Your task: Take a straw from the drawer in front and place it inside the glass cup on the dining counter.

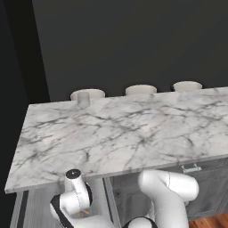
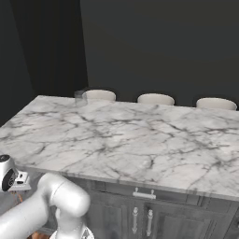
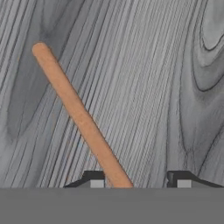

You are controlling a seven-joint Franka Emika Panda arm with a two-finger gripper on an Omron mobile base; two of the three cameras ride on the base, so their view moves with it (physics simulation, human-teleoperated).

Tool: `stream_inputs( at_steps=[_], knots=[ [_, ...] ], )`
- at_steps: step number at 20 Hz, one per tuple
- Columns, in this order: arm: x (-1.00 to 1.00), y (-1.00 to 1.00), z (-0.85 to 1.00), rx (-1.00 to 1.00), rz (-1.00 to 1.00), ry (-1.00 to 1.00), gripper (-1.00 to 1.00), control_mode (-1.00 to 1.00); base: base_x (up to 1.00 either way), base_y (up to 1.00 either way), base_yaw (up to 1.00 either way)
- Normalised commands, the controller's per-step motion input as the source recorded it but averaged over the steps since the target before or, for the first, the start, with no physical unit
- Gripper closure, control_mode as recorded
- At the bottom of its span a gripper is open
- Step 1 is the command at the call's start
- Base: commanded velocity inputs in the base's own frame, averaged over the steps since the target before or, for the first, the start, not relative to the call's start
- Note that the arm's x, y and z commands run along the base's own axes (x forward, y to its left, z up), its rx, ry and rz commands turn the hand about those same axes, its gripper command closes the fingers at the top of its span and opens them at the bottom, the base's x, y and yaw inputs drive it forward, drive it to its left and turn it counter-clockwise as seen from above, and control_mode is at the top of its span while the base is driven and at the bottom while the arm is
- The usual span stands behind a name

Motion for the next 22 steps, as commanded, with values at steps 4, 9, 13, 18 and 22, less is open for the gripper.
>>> stream_inputs(
  at_steps=[4, 9, 13, 18, 22],
  knots=[
    [-0.60, 0.07, -0.06, 0.00, -0.02, 0.04, 1.00, -1.00, 0.00, 0.00, 0.00],
    [-0.77, 0.05, 0.25, 0.00, -0.03, -0.02, 1.00, -1.00, 0.00, 0.00, 0.00],
    [-0.52, 0.02, 0.98, 0.00, -0.01, -0.12, 1.00, -1.00, 0.00, 0.00, 0.00],
    [-0.54, 0.00, 1.00, 0.00, 0.00, -0.06, 1.00, -1.00, 0.00, 0.00, 0.00],
    [-0.53, 0.00, 1.00, 0.00, 0.00, 0.00, 1.00, -1.00, 0.00, 0.00, 0.00]
  ],
)
